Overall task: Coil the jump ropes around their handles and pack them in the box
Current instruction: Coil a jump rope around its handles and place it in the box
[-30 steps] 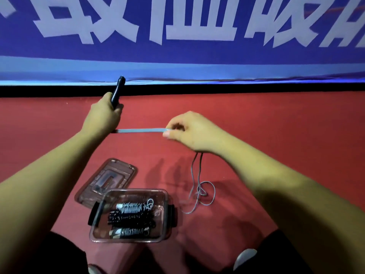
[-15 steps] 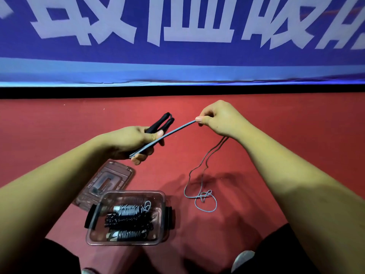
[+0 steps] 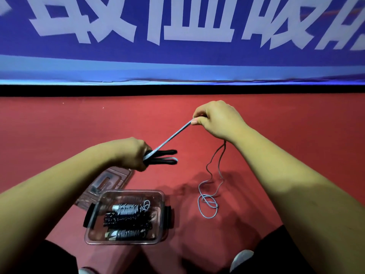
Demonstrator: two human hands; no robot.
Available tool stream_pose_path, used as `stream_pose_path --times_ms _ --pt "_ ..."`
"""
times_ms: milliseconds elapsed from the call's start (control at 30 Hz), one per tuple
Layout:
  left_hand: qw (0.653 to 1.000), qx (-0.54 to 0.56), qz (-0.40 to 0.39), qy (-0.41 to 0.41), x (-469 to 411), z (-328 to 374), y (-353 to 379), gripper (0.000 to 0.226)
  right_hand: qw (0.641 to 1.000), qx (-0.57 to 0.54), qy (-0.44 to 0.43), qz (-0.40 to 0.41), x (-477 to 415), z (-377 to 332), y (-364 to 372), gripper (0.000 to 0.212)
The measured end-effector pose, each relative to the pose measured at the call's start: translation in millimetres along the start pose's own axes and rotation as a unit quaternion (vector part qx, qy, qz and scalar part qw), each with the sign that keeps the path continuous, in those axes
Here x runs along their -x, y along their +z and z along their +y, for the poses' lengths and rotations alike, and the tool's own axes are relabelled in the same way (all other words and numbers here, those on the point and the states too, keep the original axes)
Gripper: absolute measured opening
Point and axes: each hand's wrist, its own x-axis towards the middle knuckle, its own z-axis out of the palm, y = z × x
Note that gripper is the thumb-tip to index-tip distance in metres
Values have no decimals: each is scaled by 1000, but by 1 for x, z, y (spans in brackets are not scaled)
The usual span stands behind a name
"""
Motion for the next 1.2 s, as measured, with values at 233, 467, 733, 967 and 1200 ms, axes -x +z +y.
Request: stream_pose_path --times_ms 233,467,733,967,1200 --pt "975 75 131 165 28 28 -11 17 982 -173 59 -37 -12 18 30 15" --pt "935 255 213 123 32 16 -26 18 956 -261 70 -111 -13 6 43 19" --pt "834 412 360 -78 4 -44 -47 11 928 -308 67 -199 -2 -44 73 26" --pt "849 261 380 -260 -3 -137 -33 16 933 -281 0 -225 18 -86 84 25" --pt "928 71 259 -260 -15 -119 -1 53 943 -178 -102 -263 41 -130 77 28"
